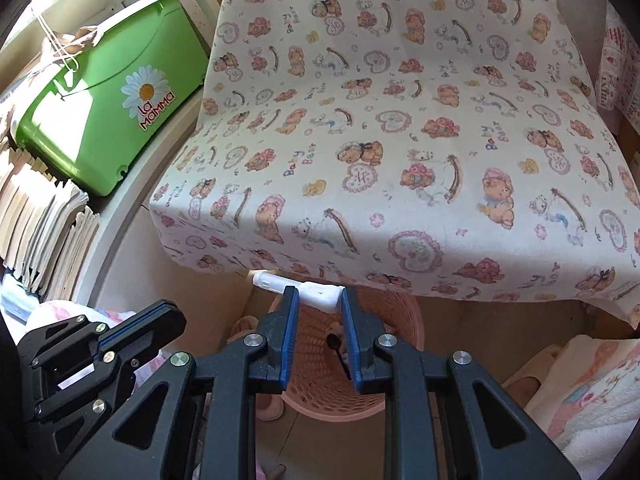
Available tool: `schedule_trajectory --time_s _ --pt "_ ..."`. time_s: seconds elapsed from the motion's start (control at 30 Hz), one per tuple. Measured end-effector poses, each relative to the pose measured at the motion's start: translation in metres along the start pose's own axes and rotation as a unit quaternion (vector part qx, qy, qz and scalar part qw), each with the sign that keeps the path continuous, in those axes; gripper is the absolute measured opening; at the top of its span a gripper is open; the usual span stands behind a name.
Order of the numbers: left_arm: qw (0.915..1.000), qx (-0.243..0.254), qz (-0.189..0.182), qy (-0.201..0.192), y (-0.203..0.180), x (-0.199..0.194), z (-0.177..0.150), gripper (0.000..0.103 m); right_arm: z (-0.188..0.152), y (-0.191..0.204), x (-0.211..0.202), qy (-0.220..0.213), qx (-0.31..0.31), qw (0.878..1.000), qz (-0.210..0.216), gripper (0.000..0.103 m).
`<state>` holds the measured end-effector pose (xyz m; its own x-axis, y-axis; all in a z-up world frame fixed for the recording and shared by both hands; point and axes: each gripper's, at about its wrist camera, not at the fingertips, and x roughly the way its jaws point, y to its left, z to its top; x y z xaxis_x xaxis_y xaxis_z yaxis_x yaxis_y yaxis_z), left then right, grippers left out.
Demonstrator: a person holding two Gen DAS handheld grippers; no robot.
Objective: Collect trash
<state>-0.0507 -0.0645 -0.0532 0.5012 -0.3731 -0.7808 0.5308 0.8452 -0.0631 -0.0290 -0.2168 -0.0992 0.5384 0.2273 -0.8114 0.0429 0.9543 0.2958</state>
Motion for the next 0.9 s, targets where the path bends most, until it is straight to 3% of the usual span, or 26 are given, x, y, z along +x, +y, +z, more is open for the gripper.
schedule_trajectory --time_s 0.17,0.33,0.67,0.77,0.83,0.9 --pt "0.9985 -0.023 -0.005 0.049 0.007 0.026 -0.003 0.001 -0.005 -0.008 0.024 0.033 0.012 0.999 -0.013 0.023" --pt "0.9906 -0.06 0.011 0.123 0.024 0.075 -0.009 0.001 -0.013 -0.017 0.06 0.072 0.023 0.996 -0.042 0.023" --pt "0.9603 -0.136 -0.001 0.244 0.053 0.138 -0.035 0.002 -0.035 -0.021 0.124 0.143 0.009 0.987 -0.076 0.024" --pt "0.9533 -0.142 0.009 0.267 0.055 0.143 -0.044 0.017 -0.037 -0.023 0.127 0.146 0.011 0.986 -0.081 0.024" --pt "0.9524 -0.147 0.016 0.266 0.056 0.143 -0.044 0.027 -0.037 -0.024 0.128 0.151 0.019 0.985 -0.081 0.031" --pt "0.9537 -0.148 0.023 0.26 0.057 0.139 -0.043 0.029 -0.036 -0.026 0.126 0.143 0.025 0.985 -0.089 0.046"
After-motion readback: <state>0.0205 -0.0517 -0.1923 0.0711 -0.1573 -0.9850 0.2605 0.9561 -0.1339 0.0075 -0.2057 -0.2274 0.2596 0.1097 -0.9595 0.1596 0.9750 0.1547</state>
